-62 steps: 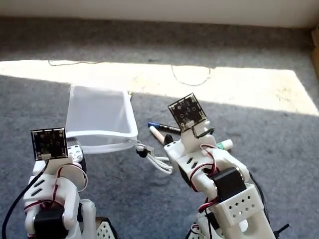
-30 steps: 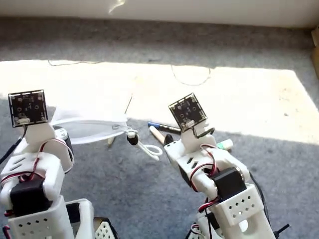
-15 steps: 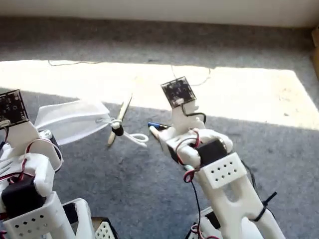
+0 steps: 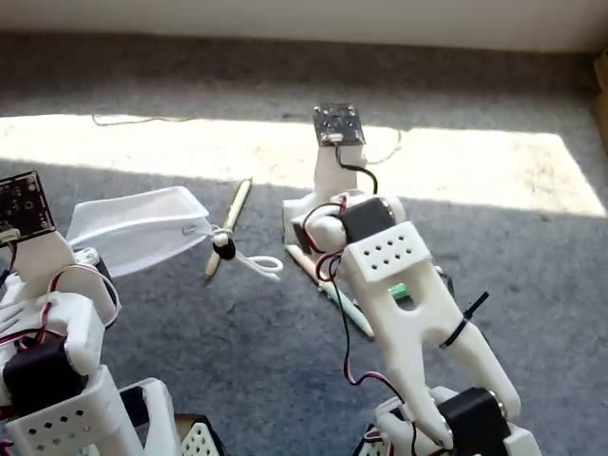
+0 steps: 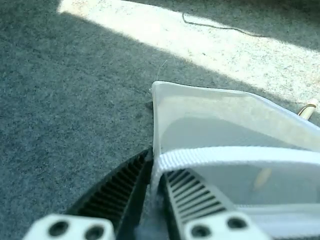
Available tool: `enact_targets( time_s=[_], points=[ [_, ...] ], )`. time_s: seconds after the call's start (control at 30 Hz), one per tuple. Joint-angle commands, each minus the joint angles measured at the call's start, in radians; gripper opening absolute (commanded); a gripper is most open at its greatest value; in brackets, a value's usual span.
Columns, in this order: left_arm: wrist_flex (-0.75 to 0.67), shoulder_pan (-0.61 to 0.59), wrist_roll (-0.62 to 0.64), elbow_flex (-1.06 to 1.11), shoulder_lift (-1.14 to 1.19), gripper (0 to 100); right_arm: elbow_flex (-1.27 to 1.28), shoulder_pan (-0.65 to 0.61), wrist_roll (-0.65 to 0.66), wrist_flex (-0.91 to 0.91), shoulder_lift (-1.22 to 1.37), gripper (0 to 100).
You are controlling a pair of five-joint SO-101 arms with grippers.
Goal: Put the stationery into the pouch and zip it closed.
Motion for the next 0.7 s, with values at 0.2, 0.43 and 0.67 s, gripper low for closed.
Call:
enact_targets(
  time_s=[0.2, 0.43, 0.67],
  points=[
    [0.003, -0.012, 0.009, -0.054, 0.01, 1, -0.234, -0.091, -0.031, -0.022, 0.193, 19.8],
    [-0.002, -0.012, 0.009, -0.039, 0.01, 1, -0.433, -0.124, -0.331, -0.025, 0.384, 20.0],
    [-0.002, -0.012, 0.009, -0.041, 0.008, 1, -0.653, -0.154, -0.339, -0.025, 0.591, 20.0]
  ],
)
